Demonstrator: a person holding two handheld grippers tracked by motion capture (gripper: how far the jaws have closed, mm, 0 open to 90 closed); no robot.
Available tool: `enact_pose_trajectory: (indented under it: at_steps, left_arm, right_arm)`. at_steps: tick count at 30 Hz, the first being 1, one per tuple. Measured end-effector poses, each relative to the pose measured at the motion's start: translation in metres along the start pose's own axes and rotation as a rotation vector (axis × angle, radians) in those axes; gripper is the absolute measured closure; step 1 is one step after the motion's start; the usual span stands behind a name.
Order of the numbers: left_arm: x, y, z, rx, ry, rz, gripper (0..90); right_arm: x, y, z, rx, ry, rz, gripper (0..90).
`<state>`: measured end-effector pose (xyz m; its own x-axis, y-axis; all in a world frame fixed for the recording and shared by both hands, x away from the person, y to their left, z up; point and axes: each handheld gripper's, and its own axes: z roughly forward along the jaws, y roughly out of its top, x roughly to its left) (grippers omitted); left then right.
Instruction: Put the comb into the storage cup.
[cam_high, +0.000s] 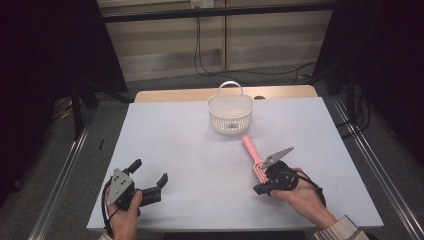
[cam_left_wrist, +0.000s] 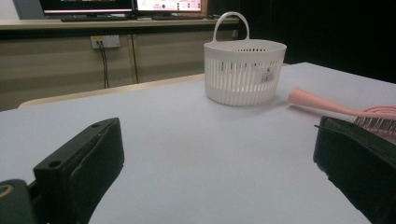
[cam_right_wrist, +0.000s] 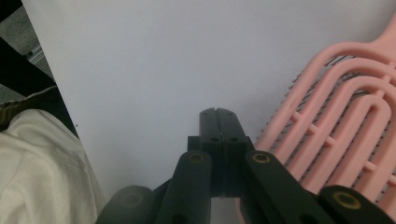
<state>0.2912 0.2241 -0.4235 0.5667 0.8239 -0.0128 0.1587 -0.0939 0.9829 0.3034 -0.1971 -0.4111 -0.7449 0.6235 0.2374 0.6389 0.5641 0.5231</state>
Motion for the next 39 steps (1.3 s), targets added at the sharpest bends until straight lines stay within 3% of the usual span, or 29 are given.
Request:
enact_pose_trajectory:
  at_steps: [7, 13, 18, 28, 39]
  left_arm:
    - [0.000, 0.000, 0.000, 0.000, 0.000, -0.001, 2.0]
    - [0.002, -0.001, 0.000, -0.005, 0.006, -0.028, 2.0]
    - [0.001, -0.001, 0.000, 0.000, 0.000, -0.010, 2.0]
    - [0.001, -0.001, 0.000, 0.002, 0.000, -0.010, 2.0]
    - [0.001, -0.001, 0.001, 0.001, 0.000, -0.012, 2.0]
  right_arm:
    - [-0.003, -0.005, -0.004, 0.001, -0.008, 0.012, 90.0]
    - [-0.007, -0.010, -0.005, 0.003, -0.012, 0.018, 90.0]
    - [-0.009, -0.014, -0.008, 0.005, -0.023, 0.022, 90.0]
    - [-0.015, -0.019, -0.012, 0.010, -0.048, 0.033, 90.0]
    - [-0.011, -0.016, -0.017, -0.028, -0.036, -0.001, 90.0]
